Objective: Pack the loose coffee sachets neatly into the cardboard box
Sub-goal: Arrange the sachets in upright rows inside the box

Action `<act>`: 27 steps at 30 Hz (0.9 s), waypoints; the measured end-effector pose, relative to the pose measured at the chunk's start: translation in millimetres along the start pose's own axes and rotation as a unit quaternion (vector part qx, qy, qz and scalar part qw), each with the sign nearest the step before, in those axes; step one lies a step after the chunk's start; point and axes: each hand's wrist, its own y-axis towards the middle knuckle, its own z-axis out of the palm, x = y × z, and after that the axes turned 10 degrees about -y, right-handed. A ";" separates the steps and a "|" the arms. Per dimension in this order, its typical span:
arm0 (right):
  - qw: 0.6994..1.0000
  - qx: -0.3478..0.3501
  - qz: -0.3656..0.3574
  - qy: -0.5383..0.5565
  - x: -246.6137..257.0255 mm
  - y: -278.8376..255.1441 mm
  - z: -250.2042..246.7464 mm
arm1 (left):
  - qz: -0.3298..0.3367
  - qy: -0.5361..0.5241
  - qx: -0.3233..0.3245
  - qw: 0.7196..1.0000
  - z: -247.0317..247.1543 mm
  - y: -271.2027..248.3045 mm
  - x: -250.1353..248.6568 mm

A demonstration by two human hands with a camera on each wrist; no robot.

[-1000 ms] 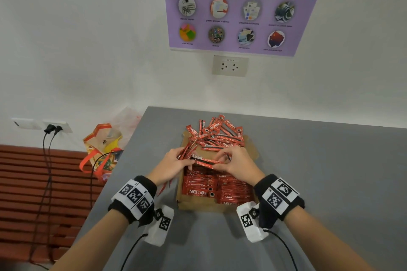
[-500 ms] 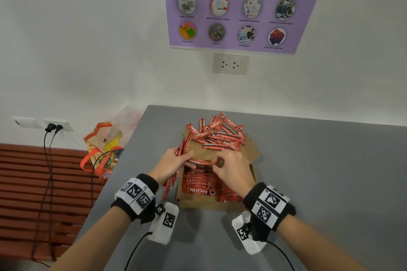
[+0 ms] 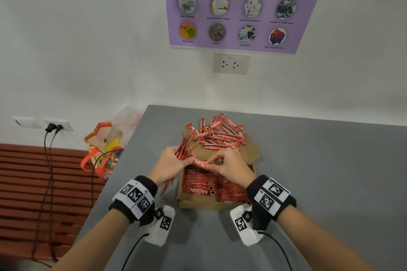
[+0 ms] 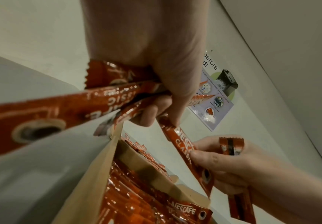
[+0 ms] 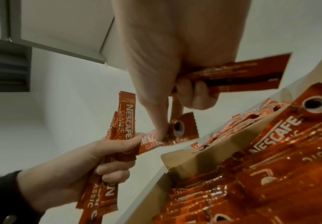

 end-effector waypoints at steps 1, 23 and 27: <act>1.000 0.029 -0.001 -0.011 1.5 -1.9 1.4 | 0.006 0.021 -0.025 0.999 -1.7 2.1 1.9; 0.933 0.090 -0.059 -0.342 22.7 -8.4 39.8 | -0.102 0.274 -0.014 0.956 2.2 23.8 38.1; 0.936 0.104 -0.060 -0.332 20.7 -5.8 37.6 | -0.101 0.277 -0.014 0.955 2.8 24.1 37.8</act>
